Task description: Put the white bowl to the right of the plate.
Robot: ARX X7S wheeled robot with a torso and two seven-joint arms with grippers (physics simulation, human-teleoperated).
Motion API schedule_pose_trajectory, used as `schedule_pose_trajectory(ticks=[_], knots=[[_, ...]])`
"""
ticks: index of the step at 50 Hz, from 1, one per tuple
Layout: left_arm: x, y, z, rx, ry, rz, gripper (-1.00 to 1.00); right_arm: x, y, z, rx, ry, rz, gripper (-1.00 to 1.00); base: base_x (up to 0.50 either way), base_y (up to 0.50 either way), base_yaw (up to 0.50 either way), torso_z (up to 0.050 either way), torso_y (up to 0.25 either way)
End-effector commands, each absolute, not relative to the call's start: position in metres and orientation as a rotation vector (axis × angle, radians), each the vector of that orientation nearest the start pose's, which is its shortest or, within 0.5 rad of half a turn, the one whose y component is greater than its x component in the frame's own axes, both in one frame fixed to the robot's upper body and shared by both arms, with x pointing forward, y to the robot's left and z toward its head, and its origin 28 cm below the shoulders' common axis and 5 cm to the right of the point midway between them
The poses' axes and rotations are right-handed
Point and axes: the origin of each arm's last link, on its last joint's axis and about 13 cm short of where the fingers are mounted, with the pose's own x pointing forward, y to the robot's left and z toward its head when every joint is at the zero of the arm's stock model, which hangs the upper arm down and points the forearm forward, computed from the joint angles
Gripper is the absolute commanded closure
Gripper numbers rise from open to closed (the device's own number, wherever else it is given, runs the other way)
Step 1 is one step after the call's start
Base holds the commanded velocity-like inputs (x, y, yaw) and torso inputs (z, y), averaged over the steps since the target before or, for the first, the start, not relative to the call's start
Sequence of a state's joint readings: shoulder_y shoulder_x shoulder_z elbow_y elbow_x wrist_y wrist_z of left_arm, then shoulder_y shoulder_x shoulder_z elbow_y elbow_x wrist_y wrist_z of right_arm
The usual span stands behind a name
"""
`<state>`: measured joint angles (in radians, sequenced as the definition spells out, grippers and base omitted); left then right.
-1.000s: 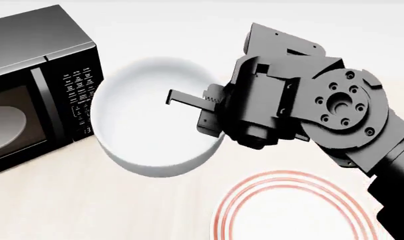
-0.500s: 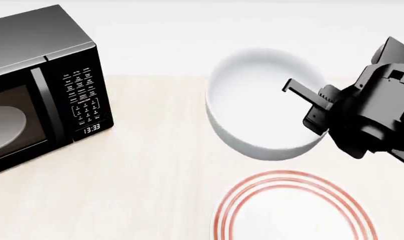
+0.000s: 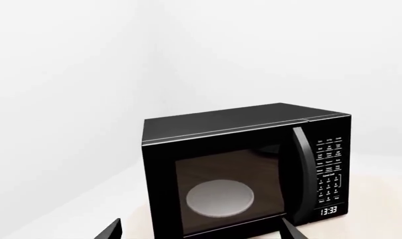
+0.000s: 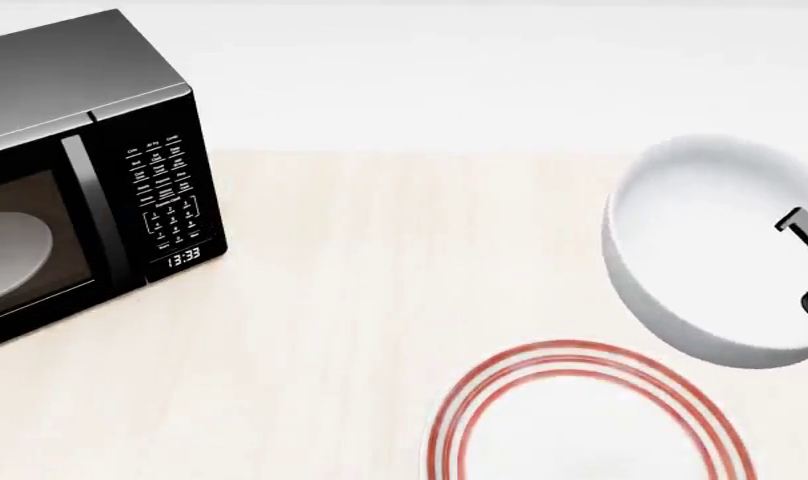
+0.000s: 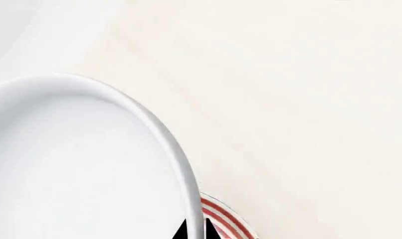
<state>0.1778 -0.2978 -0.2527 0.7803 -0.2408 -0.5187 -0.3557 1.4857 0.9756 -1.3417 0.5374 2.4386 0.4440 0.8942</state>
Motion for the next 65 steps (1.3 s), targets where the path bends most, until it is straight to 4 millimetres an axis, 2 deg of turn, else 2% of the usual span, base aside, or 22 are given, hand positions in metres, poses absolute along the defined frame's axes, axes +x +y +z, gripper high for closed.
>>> schedule_pose_trajectory(ticks=[1,14,38,43,50,65], knots=[[0.155,0.278,0.122,0.129,-0.137,0.401,-1.0,0.304,-0.295,0.261,0.83,0.645,-0.623,1.0,0.0,0.0,0.0,0.0,0.0],[0.156,0.277,0.121,0.138,-0.131,0.404,-1.0,0.298,-0.326,0.233,0.908,0.643,-0.769,1.0,0.0,0.0,0.0,0.0,0.001],[0.155,0.275,0.121,0.144,-0.137,0.398,-1.0,0.261,-0.359,0.21,0.996,0.608,-0.878,1.0,0.0,0.0,0.0,0.0,0.001],[0.154,0.275,0.121,0.146,-0.138,0.395,-1.0,0.258,-0.362,0.204,0.999,0.611,-0.893,1.0,0.0,0.0,0.0,0.0,0.0],[0.154,0.274,0.12,0.149,-0.138,0.396,-1.0,0.257,-0.364,0.185,0.996,0.641,-0.915,1.0,0.0,0.0,0.0,0.0,0.0],[0.154,0.274,0.12,0.154,-0.138,0.395,-1.0,0.263,-0.362,0.17,0.958,0.671,-0.932,1.0,0.0,0.0,0.0,0.001,0.001]])
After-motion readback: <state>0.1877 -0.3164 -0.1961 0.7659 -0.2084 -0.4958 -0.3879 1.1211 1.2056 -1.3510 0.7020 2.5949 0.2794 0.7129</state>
